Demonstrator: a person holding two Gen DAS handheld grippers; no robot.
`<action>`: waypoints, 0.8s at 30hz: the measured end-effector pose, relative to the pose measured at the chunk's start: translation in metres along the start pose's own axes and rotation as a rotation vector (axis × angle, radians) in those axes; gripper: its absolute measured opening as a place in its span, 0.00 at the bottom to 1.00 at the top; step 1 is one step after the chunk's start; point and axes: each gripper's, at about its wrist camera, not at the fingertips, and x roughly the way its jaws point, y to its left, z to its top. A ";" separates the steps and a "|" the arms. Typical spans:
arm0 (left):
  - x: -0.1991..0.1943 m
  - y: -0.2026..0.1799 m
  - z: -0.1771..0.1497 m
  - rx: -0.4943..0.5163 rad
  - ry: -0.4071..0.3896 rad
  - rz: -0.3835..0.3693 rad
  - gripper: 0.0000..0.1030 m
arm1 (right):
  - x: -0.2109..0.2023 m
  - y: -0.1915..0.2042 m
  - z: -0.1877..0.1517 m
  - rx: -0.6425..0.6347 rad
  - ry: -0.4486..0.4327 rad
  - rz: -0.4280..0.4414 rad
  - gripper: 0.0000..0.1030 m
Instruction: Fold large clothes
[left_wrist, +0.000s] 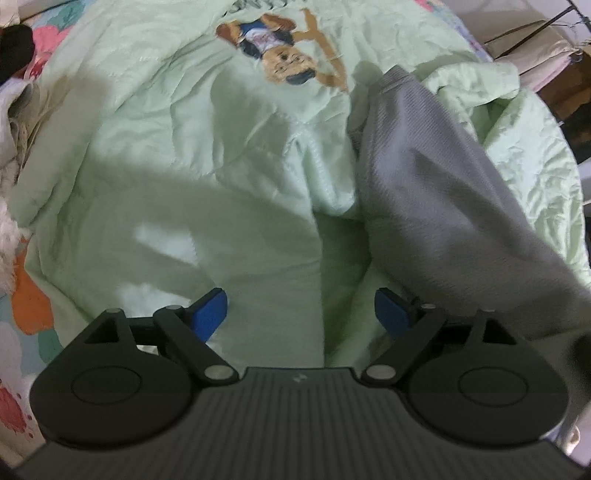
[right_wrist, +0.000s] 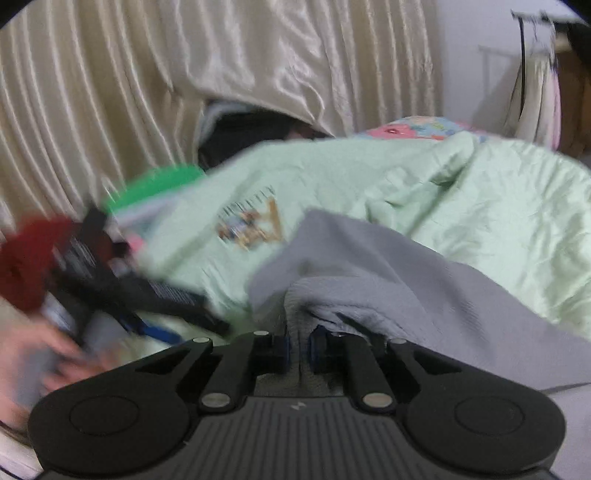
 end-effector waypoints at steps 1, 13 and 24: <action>0.001 -0.001 0.000 -0.001 0.004 -0.008 0.85 | 0.000 -0.019 0.008 0.102 -0.026 0.051 0.10; 0.015 -0.015 -0.005 0.050 0.018 0.021 0.90 | 0.041 -0.146 0.020 0.648 -0.088 0.095 0.46; 0.010 -0.023 -0.007 0.017 -0.003 -0.093 0.90 | 0.026 -0.094 -0.016 0.484 0.029 0.047 0.69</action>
